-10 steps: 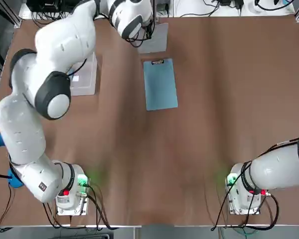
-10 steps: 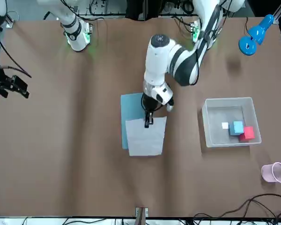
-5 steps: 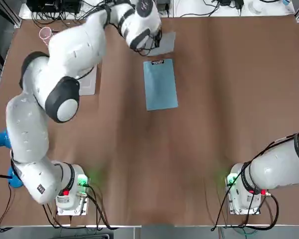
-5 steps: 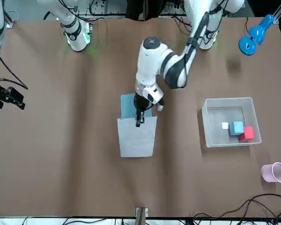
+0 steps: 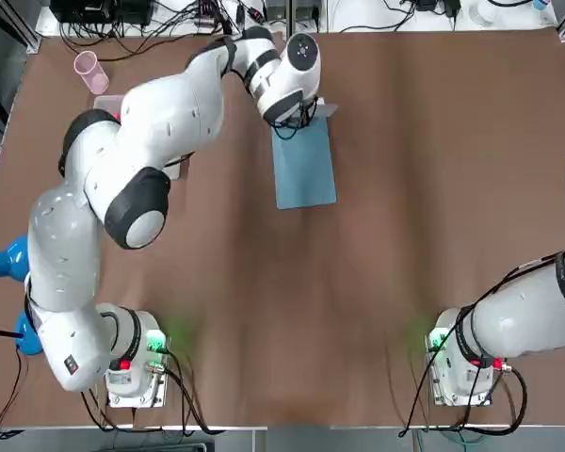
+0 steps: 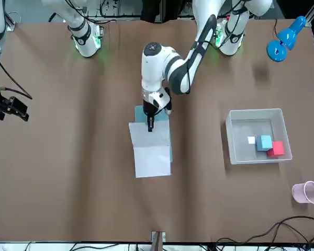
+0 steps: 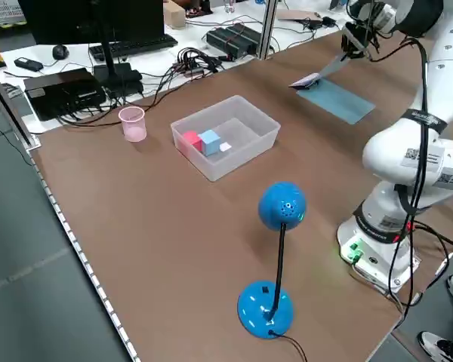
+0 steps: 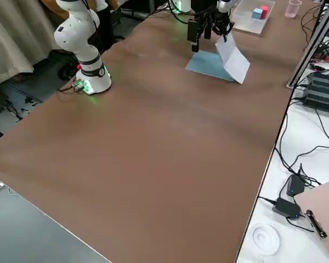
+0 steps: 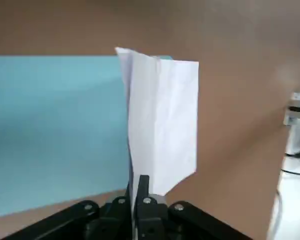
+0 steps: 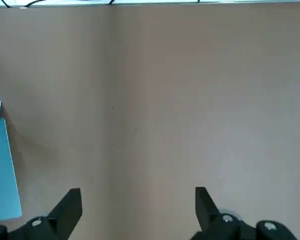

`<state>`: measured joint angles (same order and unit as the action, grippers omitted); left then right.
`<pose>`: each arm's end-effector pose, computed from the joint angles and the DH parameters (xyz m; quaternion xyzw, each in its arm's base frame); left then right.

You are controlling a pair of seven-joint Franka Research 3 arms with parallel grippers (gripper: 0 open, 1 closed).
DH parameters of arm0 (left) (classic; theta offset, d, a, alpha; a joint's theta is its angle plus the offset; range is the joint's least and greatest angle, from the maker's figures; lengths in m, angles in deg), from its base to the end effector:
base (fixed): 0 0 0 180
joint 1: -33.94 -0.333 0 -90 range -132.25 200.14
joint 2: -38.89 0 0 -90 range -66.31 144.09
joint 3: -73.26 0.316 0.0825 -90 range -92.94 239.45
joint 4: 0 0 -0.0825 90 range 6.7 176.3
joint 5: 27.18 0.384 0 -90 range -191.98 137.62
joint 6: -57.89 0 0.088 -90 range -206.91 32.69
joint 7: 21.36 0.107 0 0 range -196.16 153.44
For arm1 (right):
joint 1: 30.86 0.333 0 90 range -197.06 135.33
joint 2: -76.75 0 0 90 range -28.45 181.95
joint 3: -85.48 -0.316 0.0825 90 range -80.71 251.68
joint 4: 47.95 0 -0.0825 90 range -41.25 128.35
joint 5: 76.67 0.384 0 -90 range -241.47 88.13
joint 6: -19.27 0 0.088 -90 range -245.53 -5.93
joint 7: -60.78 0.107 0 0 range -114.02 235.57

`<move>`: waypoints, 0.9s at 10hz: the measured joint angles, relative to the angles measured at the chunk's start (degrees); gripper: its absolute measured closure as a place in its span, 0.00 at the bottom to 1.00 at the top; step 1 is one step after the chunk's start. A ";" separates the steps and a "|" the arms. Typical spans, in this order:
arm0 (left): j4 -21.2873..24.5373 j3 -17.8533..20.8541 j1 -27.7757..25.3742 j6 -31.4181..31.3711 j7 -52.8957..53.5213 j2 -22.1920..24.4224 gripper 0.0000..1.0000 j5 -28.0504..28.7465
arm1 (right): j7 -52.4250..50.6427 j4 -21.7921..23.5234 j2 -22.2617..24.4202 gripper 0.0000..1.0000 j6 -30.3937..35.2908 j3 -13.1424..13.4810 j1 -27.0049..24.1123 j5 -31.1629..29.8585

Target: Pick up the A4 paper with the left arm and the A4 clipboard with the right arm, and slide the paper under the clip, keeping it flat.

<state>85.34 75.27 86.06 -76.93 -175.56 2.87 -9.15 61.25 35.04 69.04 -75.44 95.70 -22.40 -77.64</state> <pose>0.4705 -0.5637 0.3280 0.6820 0.7099 0.1058 0.1408 0.6037 -0.0126 0.6135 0.9990 -0.0178 0.0358 0.0207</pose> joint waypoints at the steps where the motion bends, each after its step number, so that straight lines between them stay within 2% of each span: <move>1: 0.26 0.00 0.91 1.57 -0.62 0.00 0.99 -1.92 | 0.00 0.00 0.00 0.00 0.39 0.01 -0.01 0.00; 3: 0.41 0.01 1.35 1.94 -0.74 0.00 0.99 -6.98 | 0.00 0.00 -0.01 0.00 1.82 0.01 -0.03 0.00; 6: 1.64 -0.07 3.49 1.98 -0.77 0.04 0.99 -9.89 | -0.01 -0.01 -0.01 0.00 2.08 0.08 -1.15 0.00; 9: 4.78 -0.05 7.04 2.01 -1.10 0.89 0.99 -10.83 | -0.19 -0.01 -0.02 0.00 2.09 -0.10 -1.38 0.00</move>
<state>90.12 75.22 93.10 -74.91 -176.66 3.76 -19.99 61.06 35.04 69.02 -73.34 95.60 -23.78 -77.64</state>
